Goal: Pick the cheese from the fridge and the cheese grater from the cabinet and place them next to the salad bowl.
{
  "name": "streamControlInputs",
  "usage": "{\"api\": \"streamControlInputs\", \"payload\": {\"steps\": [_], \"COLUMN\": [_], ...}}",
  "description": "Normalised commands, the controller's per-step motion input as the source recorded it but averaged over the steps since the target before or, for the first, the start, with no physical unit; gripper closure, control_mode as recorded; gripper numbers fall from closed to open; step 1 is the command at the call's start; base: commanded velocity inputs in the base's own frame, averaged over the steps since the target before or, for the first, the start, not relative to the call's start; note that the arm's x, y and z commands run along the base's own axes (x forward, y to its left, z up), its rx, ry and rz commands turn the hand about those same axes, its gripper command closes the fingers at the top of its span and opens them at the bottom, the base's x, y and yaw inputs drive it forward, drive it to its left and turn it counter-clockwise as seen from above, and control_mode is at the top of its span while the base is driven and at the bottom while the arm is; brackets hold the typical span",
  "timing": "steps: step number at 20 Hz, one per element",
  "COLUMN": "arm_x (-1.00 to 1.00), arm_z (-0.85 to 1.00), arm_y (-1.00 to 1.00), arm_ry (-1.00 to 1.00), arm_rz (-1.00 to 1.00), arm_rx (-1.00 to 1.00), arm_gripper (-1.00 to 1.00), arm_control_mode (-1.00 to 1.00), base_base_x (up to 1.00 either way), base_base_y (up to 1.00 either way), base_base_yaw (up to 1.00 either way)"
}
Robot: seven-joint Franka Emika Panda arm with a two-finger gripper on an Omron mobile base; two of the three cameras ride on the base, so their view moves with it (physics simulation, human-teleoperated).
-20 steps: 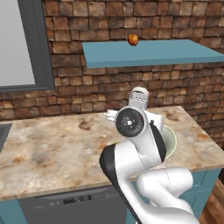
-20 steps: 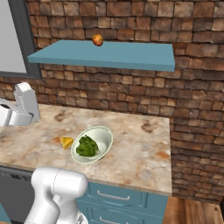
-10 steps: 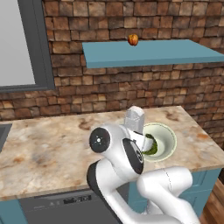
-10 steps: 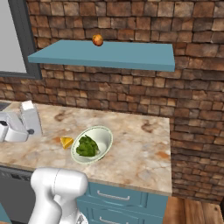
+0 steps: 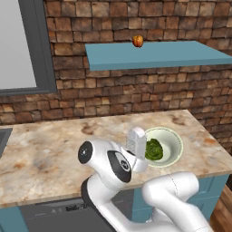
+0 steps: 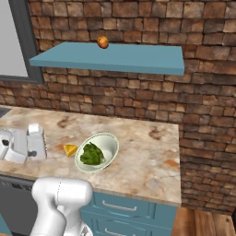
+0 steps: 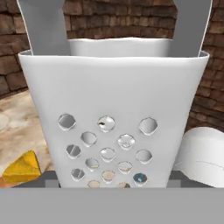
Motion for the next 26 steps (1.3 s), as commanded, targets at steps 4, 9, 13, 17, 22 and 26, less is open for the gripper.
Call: {"api": "streamControlInputs", "payload": {"steps": [4, 9, 13, 17, 22, 26], "arm_x": [0.15, 0.26, 0.32, 0.33, 0.16, 0.02], "arm_z": [-0.42, -0.36, -0.35, -0.29, -0.33, -0.34], "arm_y": [0.03, 0.01, 0.1, 0.0, 0.0, 0.0], "arm_ry": [0.01, 0.05, 0.04, 0.03, 0.0, 0.0], "arm_rz": [-0.18, -0.1, -0.02, 0.0, 0.0, 0.0], "arm_rx": [0.0, 0.0, -0.01, -0.02, -0.01, -0.02], "arm_gripper": [1.0, 1.0, 1.0, 1.0, 1.0, 1.0], "arm_control_mode": [-1.0, -1.0, -1.0, -1.0, -1.0, -1.0], "base_base_x": [0.0, 0.0, 0.0, 0.0, 0.0, 0.0], "base_base_y": [0.0, 0.0, 0.0, 0.0, 0.0, 0.0], "base_base_yaw": [0.0, 0.0, 0.0, 0.0, 0.0, 0.0]}}
